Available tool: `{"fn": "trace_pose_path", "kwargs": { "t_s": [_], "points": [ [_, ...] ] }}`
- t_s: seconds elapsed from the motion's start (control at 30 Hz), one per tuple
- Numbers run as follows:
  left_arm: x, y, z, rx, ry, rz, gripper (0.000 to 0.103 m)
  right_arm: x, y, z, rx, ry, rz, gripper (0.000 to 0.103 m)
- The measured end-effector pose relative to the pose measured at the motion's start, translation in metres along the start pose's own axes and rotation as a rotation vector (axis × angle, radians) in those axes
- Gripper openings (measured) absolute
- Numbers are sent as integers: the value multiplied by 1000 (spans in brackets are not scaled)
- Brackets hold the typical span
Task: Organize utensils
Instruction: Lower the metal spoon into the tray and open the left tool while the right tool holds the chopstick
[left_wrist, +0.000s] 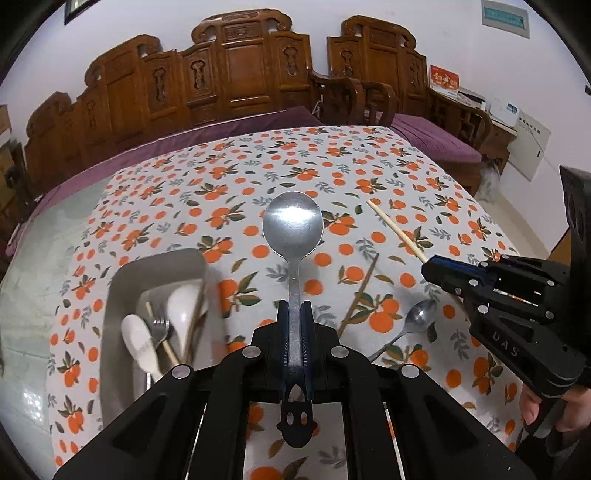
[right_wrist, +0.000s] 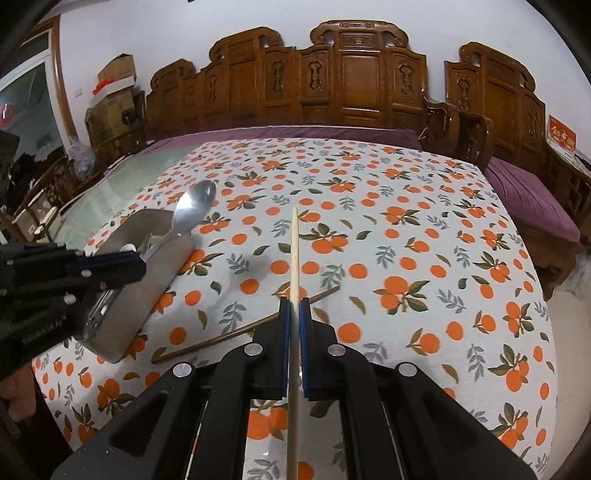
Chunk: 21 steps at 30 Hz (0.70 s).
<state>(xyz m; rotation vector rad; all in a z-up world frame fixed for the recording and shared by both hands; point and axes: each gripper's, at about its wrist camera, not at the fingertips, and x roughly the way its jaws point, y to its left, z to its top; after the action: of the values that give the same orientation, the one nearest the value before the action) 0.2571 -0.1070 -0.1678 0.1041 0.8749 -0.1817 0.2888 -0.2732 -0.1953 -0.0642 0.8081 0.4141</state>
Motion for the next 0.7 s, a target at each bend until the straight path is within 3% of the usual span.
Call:
{"fn": "trace_pose_path", "kwargs": {
  "t_s": [0.43,0.7],
  "points": [
    [-17,51,-15,-22,-3,-2,6,2,42,-6,-71,15,22,6],
    [-9,83,-26,-14,13,3,6,7,59,-8,-105,28,24,6]
  ]
}}
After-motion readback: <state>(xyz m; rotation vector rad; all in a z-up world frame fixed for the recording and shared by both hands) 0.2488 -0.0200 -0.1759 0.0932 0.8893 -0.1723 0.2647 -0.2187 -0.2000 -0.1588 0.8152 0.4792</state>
